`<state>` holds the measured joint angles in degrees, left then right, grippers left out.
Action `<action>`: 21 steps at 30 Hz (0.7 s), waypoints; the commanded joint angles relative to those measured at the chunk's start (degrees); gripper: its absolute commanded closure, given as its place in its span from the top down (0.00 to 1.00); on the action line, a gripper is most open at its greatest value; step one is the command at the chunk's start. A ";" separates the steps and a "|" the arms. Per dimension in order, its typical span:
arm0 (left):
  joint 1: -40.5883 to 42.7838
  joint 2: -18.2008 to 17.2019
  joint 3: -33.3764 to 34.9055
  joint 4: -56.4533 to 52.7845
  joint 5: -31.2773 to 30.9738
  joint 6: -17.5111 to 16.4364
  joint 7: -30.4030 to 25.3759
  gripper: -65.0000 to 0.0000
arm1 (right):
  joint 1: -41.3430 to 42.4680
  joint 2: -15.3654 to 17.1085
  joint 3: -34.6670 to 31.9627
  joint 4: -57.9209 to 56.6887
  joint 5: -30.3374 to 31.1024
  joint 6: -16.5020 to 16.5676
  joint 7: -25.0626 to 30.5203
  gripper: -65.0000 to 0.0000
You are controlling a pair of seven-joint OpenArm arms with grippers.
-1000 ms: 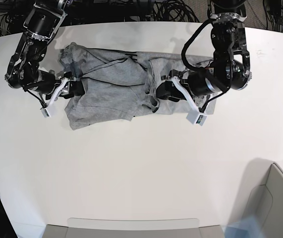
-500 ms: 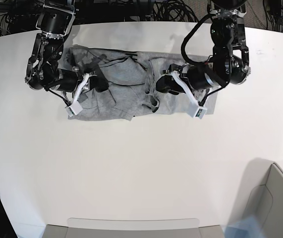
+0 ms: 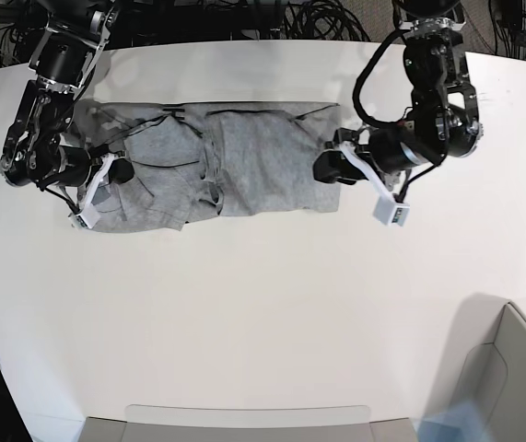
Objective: Fold the T-shirt properly
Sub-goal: 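Fold the bundle over with the right gripper toward the left gripper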
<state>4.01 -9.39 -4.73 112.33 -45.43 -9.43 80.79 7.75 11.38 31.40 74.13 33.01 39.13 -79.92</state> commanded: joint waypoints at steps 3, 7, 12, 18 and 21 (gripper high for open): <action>-0.54 -1.21 -2.08 0.94 -1.21 -0.11 -0.79 0.39 | 2.93 1.77 -0.14 0.99 1.05 0.87 0.14 0.00; -0.45 -2.35 -2.43 0.94 -1.03 -0.11 -0.79 0.39 | 3.99 2.38 -2.87 6.71 0.96 0.87 0.14 0.00; -0.45 -5.07 -2.43 0.94 -1.03 -0.11 -0.79 0.39 | 2.32 0.62 -13.51 19.54 0.96 -11.66 -0.04 0.00; -0.45 -5.51 -2.43 0.94 -0.94 -0.11 -0.79 0.39 | 1.61 0.27 -29.77 26.75 0.96 -30.83 0.14 0.00; -0.45 -5.51 -2.43 0.85 -0.94 -0.11 -0.79 0.39 | 1.88 0.27 -37.95 29.04 0.96 -39.79 0.23 0.00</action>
<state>4.27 -14.46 -7.03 112.33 -45.50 -9.65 80.77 8.27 11.70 -6.98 102.00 32.42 -0.36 -79.94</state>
